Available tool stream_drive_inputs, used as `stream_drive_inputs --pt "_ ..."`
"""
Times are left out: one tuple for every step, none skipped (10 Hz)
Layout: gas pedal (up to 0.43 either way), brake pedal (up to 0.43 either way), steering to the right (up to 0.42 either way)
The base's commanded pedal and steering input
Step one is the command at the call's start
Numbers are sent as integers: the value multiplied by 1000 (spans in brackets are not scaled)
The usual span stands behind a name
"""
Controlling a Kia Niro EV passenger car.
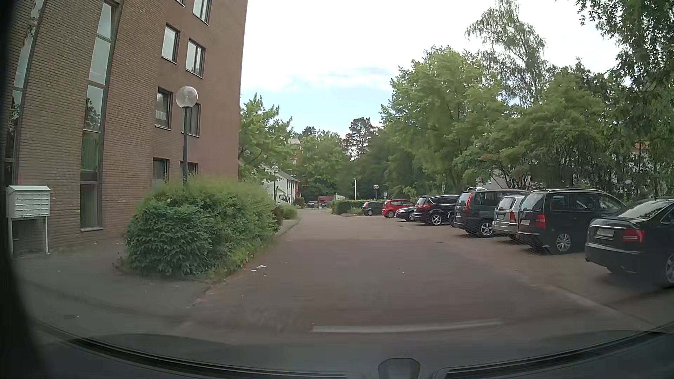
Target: Follow the waypoints while adhering to traffic rules and regulations
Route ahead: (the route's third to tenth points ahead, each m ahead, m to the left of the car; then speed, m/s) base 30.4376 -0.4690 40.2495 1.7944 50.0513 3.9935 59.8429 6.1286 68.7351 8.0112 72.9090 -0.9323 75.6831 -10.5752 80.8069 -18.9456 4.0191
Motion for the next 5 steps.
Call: stream_drive_inputs --pt "98 6 0" --pt "98 6 0" --pt "98 6 0" --pt "98 6 0" --pt "98 6 0"
